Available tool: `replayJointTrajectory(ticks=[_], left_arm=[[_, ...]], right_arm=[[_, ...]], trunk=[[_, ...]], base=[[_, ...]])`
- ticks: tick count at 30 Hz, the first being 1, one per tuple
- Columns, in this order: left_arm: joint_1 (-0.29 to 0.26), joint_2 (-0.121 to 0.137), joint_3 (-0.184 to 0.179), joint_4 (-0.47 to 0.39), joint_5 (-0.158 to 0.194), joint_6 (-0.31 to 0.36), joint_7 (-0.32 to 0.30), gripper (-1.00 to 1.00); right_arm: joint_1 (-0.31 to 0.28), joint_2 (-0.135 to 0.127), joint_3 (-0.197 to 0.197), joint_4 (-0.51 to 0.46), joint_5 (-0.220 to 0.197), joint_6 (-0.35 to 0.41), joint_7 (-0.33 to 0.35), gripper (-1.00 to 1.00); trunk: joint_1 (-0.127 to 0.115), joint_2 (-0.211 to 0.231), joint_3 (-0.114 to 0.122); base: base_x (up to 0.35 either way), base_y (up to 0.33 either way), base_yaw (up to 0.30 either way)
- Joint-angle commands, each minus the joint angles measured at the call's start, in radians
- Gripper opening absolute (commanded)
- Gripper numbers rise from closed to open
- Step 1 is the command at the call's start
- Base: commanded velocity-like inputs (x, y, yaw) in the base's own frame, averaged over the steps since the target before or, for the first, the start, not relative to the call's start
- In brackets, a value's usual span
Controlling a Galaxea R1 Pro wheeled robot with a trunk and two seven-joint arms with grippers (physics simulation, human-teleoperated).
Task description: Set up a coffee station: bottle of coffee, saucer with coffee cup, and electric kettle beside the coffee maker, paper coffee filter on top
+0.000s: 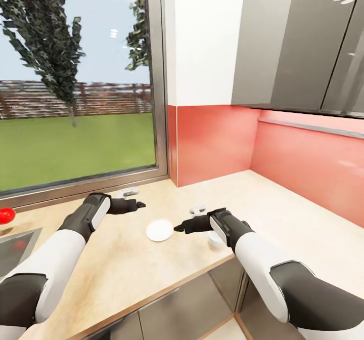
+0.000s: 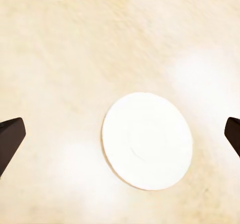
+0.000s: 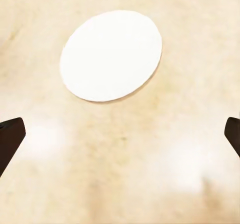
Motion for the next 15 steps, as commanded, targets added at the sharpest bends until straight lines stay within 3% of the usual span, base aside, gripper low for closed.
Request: replayJointTrajectory(ticks=[1, 5, 12, 15], left_arm=[[-0.001, 0.001, -0.005, -0.001, 0.006, 0.004, 0.002, 1.0], [0.014, -0.003, -0.004, 0.0, 0.007, 0.003, 0.001, 1.0], [0.065, -0.013, 0.001, 0.003, 0.009, 0.002, 0.002, 1.0], [0.08, -0.017, 0.005, 0.099, 0.019, 0.002, 0.002, 1.0]], right_arm=[[-0.001, 0.0, 0.001, 0.004, 0.0, 0.005, 0.002, 1.0], [-0.001, 0.0, 0.001, 0.017, 0.0, 0.005, 0.002, 1.0], [-0.001, 0.0, 0.001, 0.089, 0.0, 0.005, 0.003, 1.0], [-0.001, 0.0, 0.001, 0.124, 0.0, 0.002, 0.006, 1.0]], trunk=[[0.001, -0.002, -0.002], [0.001, -0.002, -0.002], [0.001, -0.002, -0.002], [0.001, -0.002, -0.002]], base=[[0.177, 0.009, 0.0], [0.274, 0.05, 0.0], [0.039, 0.008, 0.0], [0.001, 0.0, 0.0]])
